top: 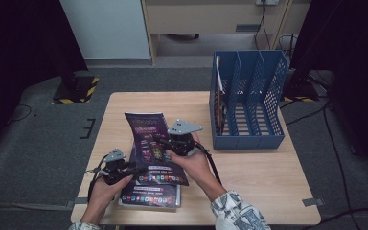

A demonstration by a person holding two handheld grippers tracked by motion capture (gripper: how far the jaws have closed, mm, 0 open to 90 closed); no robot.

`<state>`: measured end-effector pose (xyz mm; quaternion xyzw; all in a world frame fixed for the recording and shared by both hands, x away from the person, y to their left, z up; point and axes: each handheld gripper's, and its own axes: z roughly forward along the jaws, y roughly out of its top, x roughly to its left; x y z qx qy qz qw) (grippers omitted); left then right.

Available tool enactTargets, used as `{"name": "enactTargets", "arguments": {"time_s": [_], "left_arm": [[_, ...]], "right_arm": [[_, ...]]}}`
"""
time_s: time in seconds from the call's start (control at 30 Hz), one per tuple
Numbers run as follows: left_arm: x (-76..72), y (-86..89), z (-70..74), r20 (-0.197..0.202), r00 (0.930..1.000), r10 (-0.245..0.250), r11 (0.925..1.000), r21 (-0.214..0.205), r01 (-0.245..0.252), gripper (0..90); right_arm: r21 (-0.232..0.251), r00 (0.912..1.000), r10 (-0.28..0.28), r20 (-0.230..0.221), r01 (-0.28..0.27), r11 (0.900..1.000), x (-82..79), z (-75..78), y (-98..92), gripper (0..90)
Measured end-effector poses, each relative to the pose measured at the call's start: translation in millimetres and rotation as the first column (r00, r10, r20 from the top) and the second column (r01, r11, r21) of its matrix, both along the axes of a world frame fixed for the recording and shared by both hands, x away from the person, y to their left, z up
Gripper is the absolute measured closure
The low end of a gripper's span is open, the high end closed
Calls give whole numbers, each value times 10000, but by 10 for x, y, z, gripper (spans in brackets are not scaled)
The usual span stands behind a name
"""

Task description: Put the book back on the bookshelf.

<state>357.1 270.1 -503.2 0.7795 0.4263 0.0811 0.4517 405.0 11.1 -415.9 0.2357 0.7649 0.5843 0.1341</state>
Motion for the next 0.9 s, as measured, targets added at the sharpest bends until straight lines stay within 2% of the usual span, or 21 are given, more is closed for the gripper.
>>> {"name": "enactTargets", "arguments": {"time_s": [0.27, 0.37, 0.6, 0.9], "left_arm": [[2, 23, 59, -80, 9998, 187, 9997, 178, -186, 708], [1, 23, 70, -1, 9999, 154, 9994, 318, -153, 749], [-13, 11, 103, 225, 9995, 200, 9991, 362, -208, 780], [-45, 22, 176, 778, 9967, 250, 9970, 706, -305, 796]], "right_arm": [[-89, 9999, 41, -154, -42, 10000, 3, -10, -19, 827], [-275, 9999, 31, -167, -35, 9996, 11, -7, -51, 819], [-519, 9997, 92, -234, -104, 9986, 57, 28, -115, 790], [-207, 9998, 174, -123, -177, 9996, 85, 162, -97, 772]]}}
